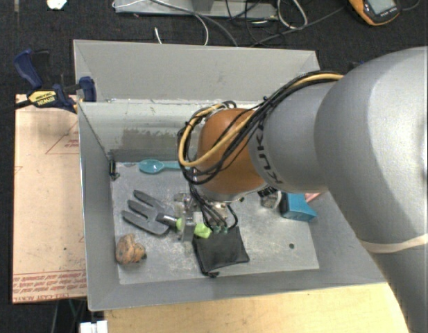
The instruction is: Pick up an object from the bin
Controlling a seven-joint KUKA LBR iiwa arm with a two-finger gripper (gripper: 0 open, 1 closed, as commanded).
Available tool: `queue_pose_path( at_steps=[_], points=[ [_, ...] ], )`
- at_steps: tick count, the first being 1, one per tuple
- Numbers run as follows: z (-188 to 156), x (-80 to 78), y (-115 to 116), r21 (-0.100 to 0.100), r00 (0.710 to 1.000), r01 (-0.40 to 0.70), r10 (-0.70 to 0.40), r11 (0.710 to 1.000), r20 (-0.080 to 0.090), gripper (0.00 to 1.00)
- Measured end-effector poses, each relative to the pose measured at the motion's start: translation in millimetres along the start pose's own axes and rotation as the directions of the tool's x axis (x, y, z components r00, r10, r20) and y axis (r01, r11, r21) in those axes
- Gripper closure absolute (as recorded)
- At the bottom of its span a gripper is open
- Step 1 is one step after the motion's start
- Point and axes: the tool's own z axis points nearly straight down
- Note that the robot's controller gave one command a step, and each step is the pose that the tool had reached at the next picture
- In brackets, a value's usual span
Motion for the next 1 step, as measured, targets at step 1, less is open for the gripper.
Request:
queue_pose_path(
  at_steps=[1],
  points=[
    [-4.5,1.0,2.2,0.0,1.0,-0.02,0.02,1.0,-0.004,1.0]
  ],
)
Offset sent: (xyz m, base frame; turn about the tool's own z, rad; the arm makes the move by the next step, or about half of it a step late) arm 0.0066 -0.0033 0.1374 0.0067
